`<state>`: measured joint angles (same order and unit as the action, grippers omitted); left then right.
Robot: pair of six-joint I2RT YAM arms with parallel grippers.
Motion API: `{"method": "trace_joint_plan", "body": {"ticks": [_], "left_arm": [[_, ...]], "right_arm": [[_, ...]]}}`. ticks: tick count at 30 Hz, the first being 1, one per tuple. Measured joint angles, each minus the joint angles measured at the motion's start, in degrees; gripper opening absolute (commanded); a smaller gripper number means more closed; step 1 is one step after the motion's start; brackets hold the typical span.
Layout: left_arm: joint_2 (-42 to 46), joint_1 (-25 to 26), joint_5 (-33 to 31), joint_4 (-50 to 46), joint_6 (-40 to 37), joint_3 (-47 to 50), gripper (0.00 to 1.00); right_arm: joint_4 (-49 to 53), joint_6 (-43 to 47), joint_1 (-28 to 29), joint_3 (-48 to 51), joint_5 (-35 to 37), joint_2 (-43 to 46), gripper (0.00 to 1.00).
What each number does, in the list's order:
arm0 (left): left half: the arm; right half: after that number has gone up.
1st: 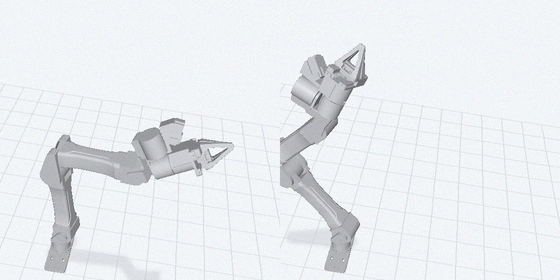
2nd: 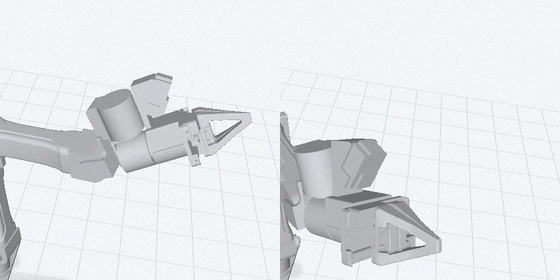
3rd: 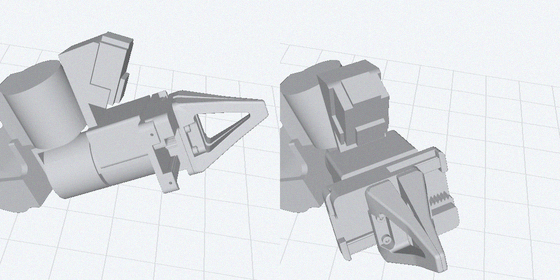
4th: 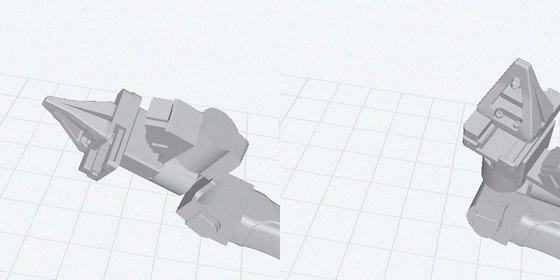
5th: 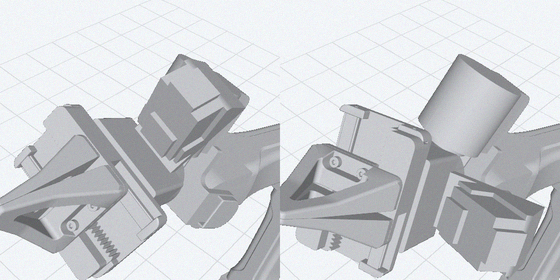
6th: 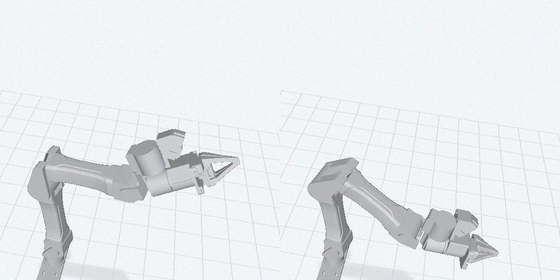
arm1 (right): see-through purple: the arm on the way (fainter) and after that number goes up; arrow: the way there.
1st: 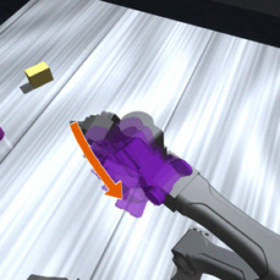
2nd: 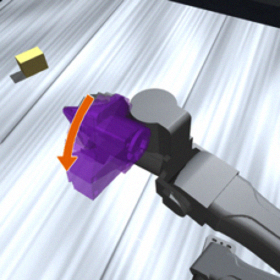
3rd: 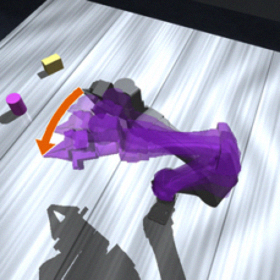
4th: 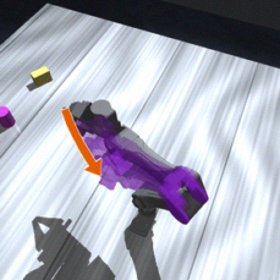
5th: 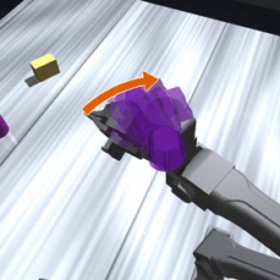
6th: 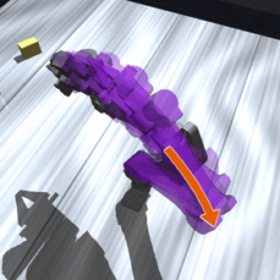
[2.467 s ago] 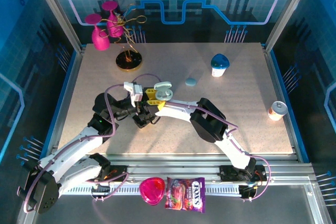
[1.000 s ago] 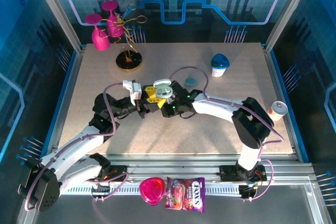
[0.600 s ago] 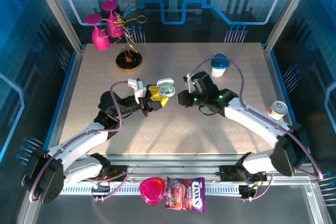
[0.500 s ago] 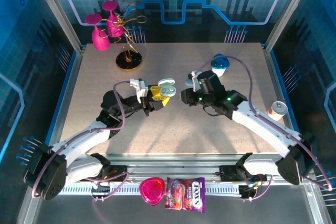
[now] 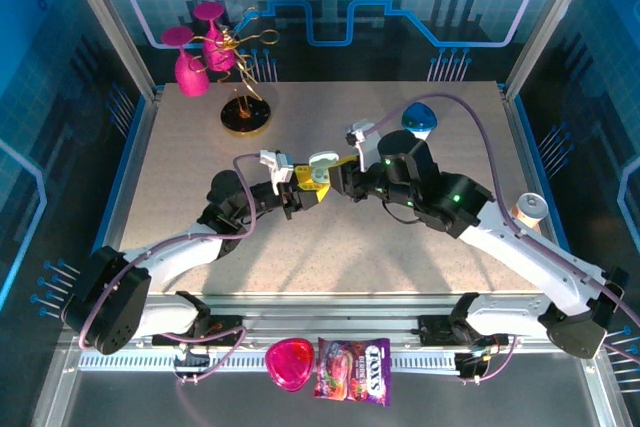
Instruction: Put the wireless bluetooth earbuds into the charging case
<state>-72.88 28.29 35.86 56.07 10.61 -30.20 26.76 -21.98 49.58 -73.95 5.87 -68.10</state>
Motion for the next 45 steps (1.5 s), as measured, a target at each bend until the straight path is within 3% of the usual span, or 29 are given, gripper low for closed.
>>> {"method": "trace_joint_plan", "body": {"ticks": [12, 45], "left_arm": [[-0.22, 0.00, -0.55, 0.87, 1.51, 0.04, 0.28], [3.13, 0.00, -1.77, 1.22, 5.86, 0.04, 0.28]], "right_arm": [[-2.40, 4.94, 3.26, -3.63, 2.99, -7.26, 0.27], [-11.82, 4.42, 2.47, 1.16, 2.47, -5.77, 0.27]]}}
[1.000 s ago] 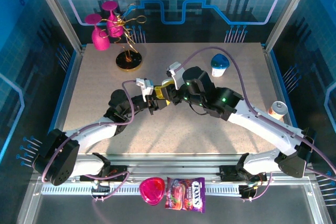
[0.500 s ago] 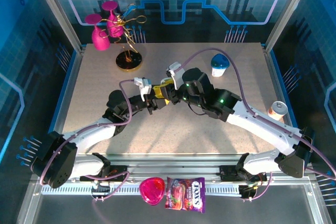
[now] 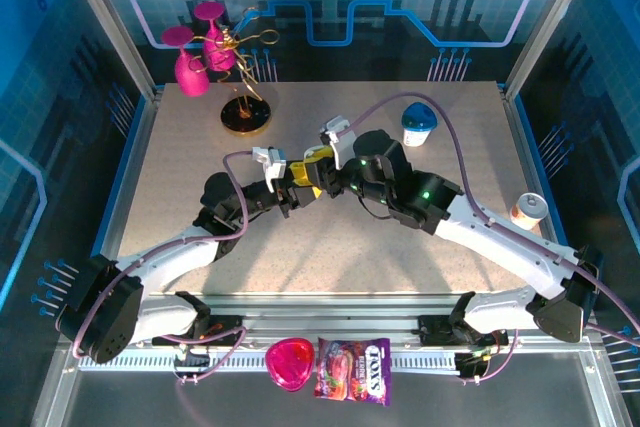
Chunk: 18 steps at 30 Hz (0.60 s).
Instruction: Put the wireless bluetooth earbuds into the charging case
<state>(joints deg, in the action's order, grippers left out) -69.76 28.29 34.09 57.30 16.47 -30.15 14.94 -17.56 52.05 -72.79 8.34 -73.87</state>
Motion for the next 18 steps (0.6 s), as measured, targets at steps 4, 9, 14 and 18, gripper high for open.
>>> {"method": "trace_joint_plan", "body": {"ticks": [4, 9, 14, 18], "left_arm": [[0.09, 0.00, -0.07, 0.00, 0.00, 0.00, 0.28], [0.42, 0.00, -0.50, -0.42, -0.02, 0.00, 0.28], [0.98, 0.04, -0.79, -0.98, -0.02, 0.02, 0.28], [1.20, 0.04, -0.85, -1.53, -0.02, 0.02, 0.28]], "right_arm": [[-0.17, -0.44, -0.11, 0.02, -0.83, 0.00, 0.27], [-0.96, -0.70, -0.37, 0.52, -1.25, 0.13, 0.27], [-1.40, -0.83, -0.37, 0.83, -1.29, 0.42, 0.27], [-1.33, -0.81, -0.35, 0.94, -1.16, 0.42, 0.27]]}}
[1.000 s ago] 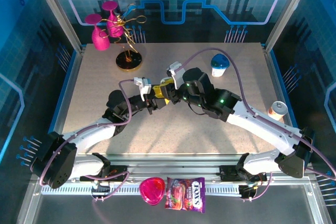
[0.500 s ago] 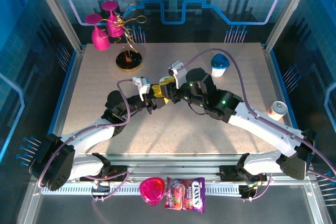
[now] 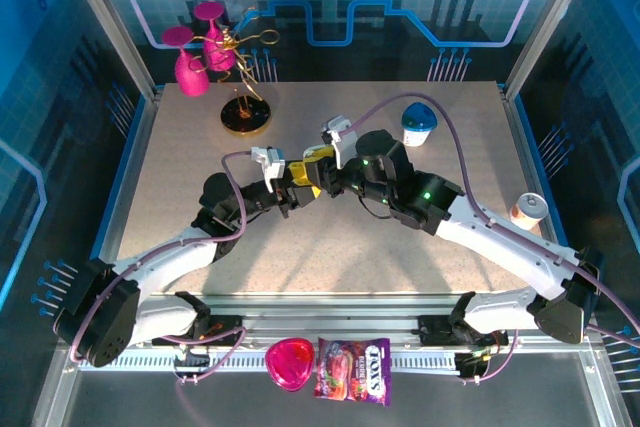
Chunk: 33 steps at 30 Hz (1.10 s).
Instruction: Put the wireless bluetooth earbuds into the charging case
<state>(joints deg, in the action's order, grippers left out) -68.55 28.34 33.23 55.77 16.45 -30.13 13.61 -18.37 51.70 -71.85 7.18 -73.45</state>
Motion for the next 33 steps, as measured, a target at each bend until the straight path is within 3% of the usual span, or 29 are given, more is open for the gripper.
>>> {"method": "trace_joint_plan", "body": {"ticks": [19, 33], "left_arm": [[0.87, 0.00, -0.48, -1.29, -0.04, 0.09, 0.28], [0.92, 0.00, -1.11, 0.22, -4.61, 0.66, 0.29]], "right_arm": [[0.04, 0.87, 0.15, -0.04, 0.33, -0.04, 0.35], [-1.68, 1.40, 0.15, 2.84, -2.78, 6.01, 0.65]]}}
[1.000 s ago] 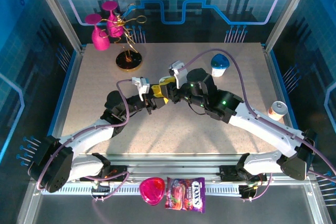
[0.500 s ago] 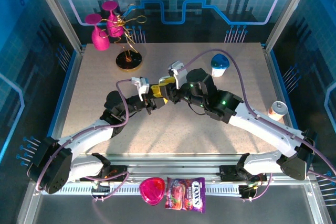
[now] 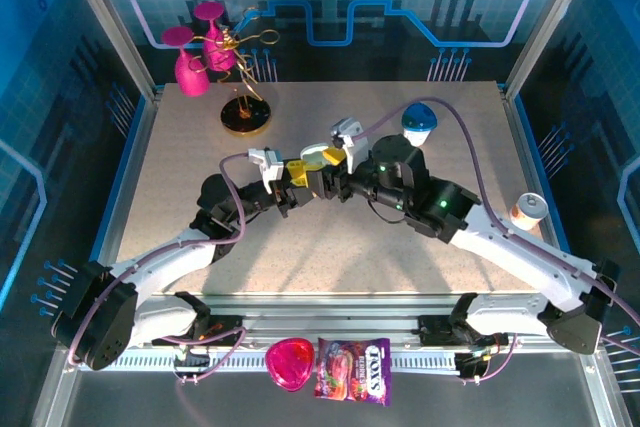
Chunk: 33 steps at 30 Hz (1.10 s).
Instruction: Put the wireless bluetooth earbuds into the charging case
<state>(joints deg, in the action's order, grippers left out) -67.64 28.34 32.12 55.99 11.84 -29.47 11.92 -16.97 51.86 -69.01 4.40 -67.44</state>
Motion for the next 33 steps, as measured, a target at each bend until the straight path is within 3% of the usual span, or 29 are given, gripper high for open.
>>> {"method": "trace_joint_plan", "body": {"ticks": [7, 11, 18, 33], "left_arm": [[0.00, 0.00, 0.68, -0.09, -4.87, 1.29, 0.29], [0.04, 0.00, 2.10, -0.17, -8.33, 1.79, 0.29], [1.40, 0.00, 4.37, -0.44, -15.06, 2.84, 0.30], [1.92, 0.00, 7.06, -0.15, -21.27, 4.52, 0.31]], "right_arm": [[-0.85, 0.24, -0.09, 2.56, 1.14, 5.81, 0.86], [0.46, -0.50, -1.11, 2.40, 2.95, 7.26, 0.92], [8.72, -2.86, -5.44, -1.53, 3.76, 4.63, 0.92], [18.45, -4.00, -6.12, -10.62, 0.90, -4.42, 0.89]]}}
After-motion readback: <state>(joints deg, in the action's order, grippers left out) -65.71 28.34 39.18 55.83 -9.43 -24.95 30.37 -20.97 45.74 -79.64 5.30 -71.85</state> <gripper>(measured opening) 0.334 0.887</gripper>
